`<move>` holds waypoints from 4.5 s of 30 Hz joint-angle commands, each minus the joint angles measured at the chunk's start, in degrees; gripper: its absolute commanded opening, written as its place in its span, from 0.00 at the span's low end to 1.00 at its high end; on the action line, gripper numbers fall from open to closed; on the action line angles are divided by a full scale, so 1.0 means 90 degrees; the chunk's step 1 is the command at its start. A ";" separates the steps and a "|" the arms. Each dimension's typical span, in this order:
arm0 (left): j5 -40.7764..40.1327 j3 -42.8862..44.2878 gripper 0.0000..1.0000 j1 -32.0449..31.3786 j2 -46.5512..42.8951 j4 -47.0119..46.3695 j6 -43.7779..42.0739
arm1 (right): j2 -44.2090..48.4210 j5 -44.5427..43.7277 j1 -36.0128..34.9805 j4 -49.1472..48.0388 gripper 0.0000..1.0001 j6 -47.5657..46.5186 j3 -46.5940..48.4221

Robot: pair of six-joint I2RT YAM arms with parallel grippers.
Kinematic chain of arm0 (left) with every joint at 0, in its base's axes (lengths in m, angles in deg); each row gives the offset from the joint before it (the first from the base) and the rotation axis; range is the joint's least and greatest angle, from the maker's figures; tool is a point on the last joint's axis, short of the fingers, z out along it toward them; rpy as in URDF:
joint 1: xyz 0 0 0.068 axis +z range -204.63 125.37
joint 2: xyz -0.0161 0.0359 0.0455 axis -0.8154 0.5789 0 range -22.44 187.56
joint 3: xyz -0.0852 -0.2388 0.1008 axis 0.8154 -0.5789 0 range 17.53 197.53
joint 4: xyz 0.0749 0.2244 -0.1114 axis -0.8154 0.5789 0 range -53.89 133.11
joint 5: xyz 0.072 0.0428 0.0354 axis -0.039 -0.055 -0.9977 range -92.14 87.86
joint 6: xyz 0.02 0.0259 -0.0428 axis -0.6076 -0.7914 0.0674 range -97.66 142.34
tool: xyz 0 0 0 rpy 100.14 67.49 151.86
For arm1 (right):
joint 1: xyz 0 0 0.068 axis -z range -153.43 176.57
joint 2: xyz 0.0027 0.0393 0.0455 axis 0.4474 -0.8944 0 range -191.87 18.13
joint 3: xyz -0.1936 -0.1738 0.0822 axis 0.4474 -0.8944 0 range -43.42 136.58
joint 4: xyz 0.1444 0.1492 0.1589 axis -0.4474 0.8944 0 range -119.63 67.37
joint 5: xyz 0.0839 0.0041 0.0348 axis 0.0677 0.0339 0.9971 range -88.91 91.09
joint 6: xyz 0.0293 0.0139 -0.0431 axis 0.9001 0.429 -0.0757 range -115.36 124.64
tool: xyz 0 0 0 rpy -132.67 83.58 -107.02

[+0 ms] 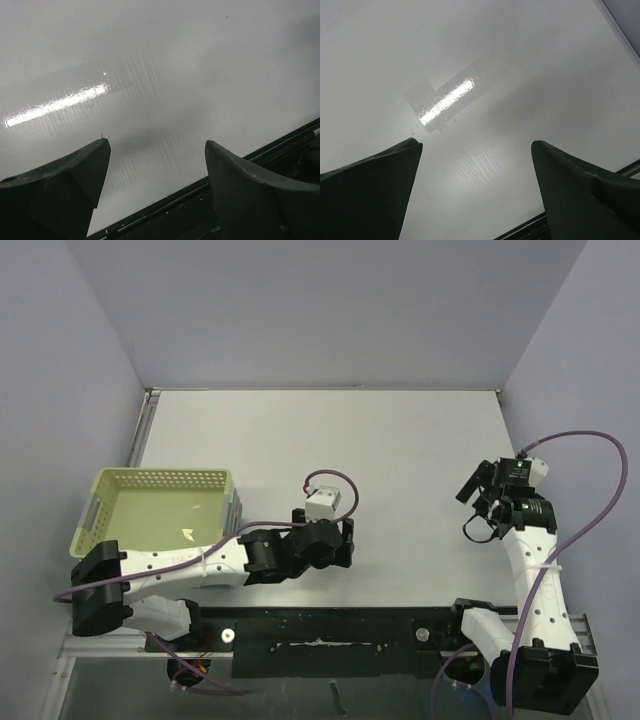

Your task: Turn the large container upside down

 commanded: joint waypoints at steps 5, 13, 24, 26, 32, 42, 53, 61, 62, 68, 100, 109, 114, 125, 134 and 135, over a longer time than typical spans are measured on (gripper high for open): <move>-0.0758 0.0224 0.77 0.0013 -0.0601 -0.0193 -0.0015 | 0.0425 0.0056 0.0008 -0.0404 0.98 0.0021 -0.0059; -0.1191 0.0674 0.76 0.0042 -0.1058 -0.0553 -0.0870 | 0.0492 0.0286 0.0009 -0.0485 0.98 0.0133 -0.0161; -0.2666 0.4273 0.74 0.0974 -0.0169 0.4225 -0.1286 | 0.0685 0.0349 -0.0045 -0.0554 0.98 0.0127 -0.0163; -0.2526 0.4270 0.75 0.1204 -0.0524 0.4386 -0.1261 | 0.0672 0.0305 -0.0041 -0.0539 0.97 0.0137 -0.0163; -0.1228 0.3789 0.76 0.2660 -0.1475 0.5243 -0.0966 | 0.0639 0.0268 -0.0048 -0.0506 0.98 0.0390 -0.0246; -0.0186 0.2749 0.51 0.3198 -0.1462 0.5613 -0.0920 | 0.0250 0.0586 -0.0053 -0.0707 0.98 0.0659 -0.0196; 0.0422 0.2134 0.31 0.3855 -0.1484 0.5335 -0.1317 | 0.0303 0.0365 -0.0055 -0.0629 0.98 0.0623 -0.0221; 0.0115 0.2974 0.00 0.3973 -0.1352 0.5632 -0.1814 | 0.0321 0.0291 -0.0045 -0.0546 0.98 0.0582 -0.0212; 0.0002 0.3250 0.00 0.3977 -0.1271 0.5747 -0.1933 | 0.0318 0.0292 -0.0045 -0.0533 0.98 0.0582 -0.0207; -0.0550 0.5093 0.00 0.3972 -0.0413 0.6312 -0.2922 | 0.0357 0.0320 -0.0043 -0.0518 0.98 0.0678 -0.0235; 0.1882 0.6017 0.00 0.1048 0.3948 0.1606 -0.4245 | 0.1885 -0.1719 -0.0040 0.1217 0.98 0.0723 0.1921; 0.2159 0.4827 0.38 0.0537 0.4001 0.0588 -0.4690 | 0.2128 -0.1997 -0.0035 0.1330 0.98 0.0575 0.2256; 0.2035 0.5127 0.78 0.0505 0.3582 0.1116 -0.4395 | 0.2032 -0.1435 -0.0048 0.1181 0.98 0.0054 0.2259; 0.1403 0.4030 0.79 0.2199 0.0283 0.2571 -0.2824 | 0.1407 0.2535 -0.0106 0.0051 0.98 -0.0599 0.1270; 0.0784 0.3623 0.80 0.4042 -0.1329 0.3636 -0.2067 | -0.0121 0.0196 -0.4564 -0.1020 0.98 0.0641 0.0676; 0.0669 0.3590 0.80 0.4070 -0.1357 0.3665 -0.2008 | -0.0597 -0.0298 -0.5342 -0.1012 0.98 0.0644 0.0882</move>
